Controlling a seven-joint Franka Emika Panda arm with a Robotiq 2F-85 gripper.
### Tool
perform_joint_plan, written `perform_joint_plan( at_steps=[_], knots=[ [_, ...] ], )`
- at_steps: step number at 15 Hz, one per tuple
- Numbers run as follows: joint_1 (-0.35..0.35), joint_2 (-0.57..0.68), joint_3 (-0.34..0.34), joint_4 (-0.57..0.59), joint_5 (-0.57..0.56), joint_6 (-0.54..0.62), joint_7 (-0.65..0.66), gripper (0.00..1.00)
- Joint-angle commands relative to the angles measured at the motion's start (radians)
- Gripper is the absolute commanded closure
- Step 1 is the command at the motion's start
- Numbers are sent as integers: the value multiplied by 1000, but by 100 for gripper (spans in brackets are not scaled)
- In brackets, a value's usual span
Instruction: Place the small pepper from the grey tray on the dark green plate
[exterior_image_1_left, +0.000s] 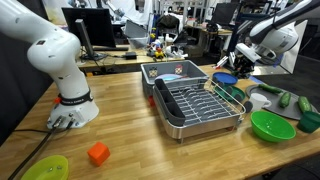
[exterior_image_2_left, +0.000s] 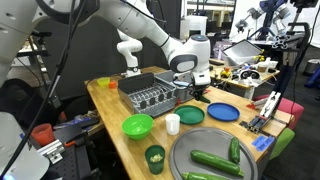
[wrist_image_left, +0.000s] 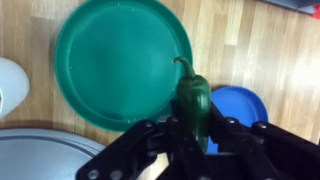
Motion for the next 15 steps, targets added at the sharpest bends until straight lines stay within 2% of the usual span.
perform_joint_plan(
  at_steps=[1,7,15],
  knots=[
    [24,-7,-3,-23,-7,-41,-61,93],
    [53,48,-2,-12,-16,-128,-130,93],
    [120,142,-59,58,-106,-130,-108,93]
  ],
)
